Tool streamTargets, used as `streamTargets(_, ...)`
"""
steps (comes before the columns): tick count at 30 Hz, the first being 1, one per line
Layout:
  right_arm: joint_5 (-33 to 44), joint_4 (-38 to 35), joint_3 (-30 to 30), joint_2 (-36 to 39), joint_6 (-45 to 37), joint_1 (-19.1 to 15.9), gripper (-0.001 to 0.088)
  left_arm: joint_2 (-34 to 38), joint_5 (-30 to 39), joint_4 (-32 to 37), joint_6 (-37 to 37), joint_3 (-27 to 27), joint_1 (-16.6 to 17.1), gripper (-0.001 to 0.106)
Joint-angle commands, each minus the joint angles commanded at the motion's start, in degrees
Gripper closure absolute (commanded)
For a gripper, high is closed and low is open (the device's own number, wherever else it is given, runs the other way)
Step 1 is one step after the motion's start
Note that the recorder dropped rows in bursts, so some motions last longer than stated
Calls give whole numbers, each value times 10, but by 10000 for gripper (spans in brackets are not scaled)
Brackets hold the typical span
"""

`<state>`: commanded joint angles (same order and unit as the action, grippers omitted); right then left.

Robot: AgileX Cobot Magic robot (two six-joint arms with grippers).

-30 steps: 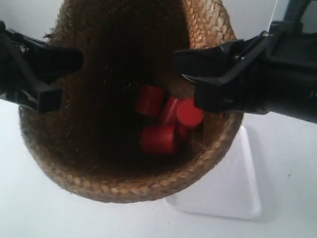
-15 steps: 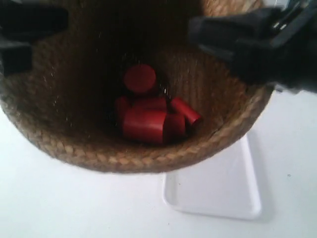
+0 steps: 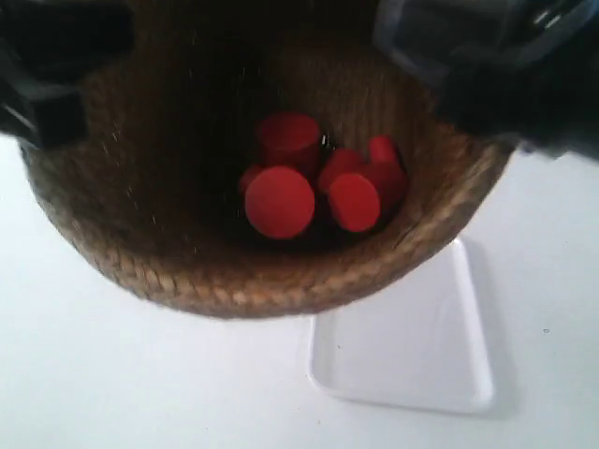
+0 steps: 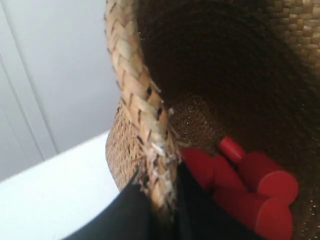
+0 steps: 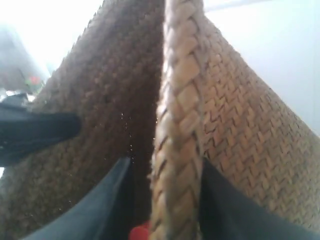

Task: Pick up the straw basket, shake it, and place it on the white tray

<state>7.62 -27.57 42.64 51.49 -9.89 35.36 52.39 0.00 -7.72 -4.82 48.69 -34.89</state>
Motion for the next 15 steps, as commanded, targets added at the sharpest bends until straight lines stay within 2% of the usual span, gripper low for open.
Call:
streamTargets(2, 45, 0, 28, -33, -6, 5, 868, -32, 6, 0, 1, 28, -6, 1053)
streamTargets(4, 34, 11, 32, -61, -12, 6, 868, -51, 12, 5, -18, 40, -6, 1053)
streamTargets(5, 7, 26, 21, -66, -27, 6, 868, -49, 18, 10, -32, 35, -6, 1053)
streamTargets(6, -95, 39, -32, -45, -36, 5, 868, -13, 10, 10, -28, -3, -5, 1053)
streamTargets(7, -130, 37, -49, -30, -34, 5, 868, 5, 9, 10, -28, -20, -1, 1053)
streamTargets(8, -131, 21, -53, -15, -25, 4, 868, 23, 32, 8, -25, -20, 6, 1053)
streamTargets(10, -89, 18, -36, -22, -18, 5, 868, 18, 47, 5, -19, -10, 5, 1053)
streamTargets(12, -53, 18, -20, -47, -18, 5, 868, -1, 36, 7, -12, -5, 8, 1053)
streamTargets(15, -43, 17, -20, -62, -14, 5, 868, -14, 33, 7, -12, -5, 13, 1053)
